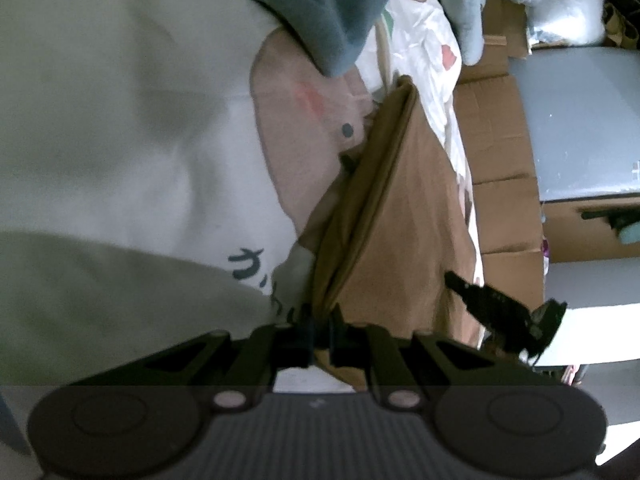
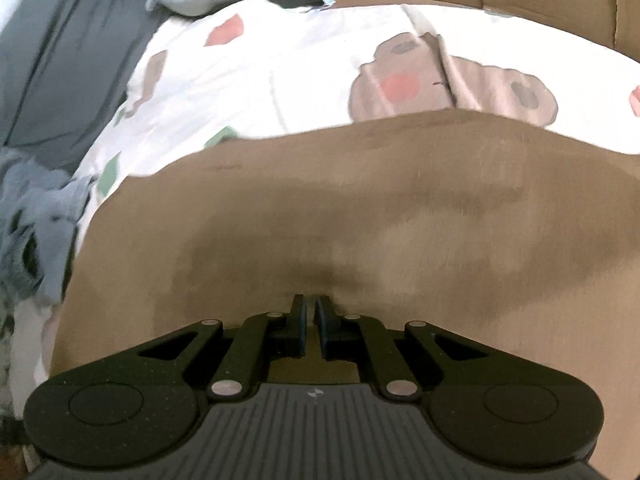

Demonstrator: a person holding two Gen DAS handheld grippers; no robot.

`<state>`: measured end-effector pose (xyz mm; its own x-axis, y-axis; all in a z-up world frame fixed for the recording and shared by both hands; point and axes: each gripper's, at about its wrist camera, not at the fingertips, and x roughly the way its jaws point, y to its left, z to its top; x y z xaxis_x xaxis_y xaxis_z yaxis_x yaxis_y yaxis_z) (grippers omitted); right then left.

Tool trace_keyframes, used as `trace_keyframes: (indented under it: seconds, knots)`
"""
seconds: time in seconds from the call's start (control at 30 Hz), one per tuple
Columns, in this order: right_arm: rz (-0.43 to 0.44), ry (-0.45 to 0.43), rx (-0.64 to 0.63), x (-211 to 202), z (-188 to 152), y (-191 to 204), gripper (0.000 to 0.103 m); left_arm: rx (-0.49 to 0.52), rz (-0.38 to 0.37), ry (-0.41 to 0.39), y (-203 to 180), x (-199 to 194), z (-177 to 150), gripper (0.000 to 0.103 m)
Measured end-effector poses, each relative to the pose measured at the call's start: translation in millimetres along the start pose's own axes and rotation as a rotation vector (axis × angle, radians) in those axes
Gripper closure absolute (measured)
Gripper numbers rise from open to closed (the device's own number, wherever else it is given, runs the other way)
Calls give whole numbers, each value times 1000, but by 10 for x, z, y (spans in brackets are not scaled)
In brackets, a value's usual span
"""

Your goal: Fold clothes

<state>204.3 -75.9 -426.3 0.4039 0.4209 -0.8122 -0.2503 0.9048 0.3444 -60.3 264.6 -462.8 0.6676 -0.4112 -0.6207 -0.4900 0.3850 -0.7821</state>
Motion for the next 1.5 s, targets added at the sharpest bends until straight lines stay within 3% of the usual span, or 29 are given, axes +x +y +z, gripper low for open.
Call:
trace_keyframes:
  seconds: [0.47, 0.7, 0.97, 1.1, 1.27, 1.5]
  knots:
    - [-86, -33, -65, 283, 496, 61, 92, 9, -22, -6, 46, -61, -10, 96]
    - [-122, -63, -18, 375, 706, 20, 92, 30, -25, -19, -68, -128, -23, 96]
    - [-92, -66, 26, 307, 796, -22, 89, 40, -35, -56, -362, -227, -88, 96]
    - [-74, -79, 29, 74, 782, -17, 65, 75, -47, -58, -617, -202, -38, 96]
    - [-48, -76, 9, -286, 740, 36, 64, 117, -31, -45, -911, -150, 25, 96]
    - [-15, -77, -18, -724, 579, 143, 56, 190, -35, -13, -1279, -46, 41, 96]
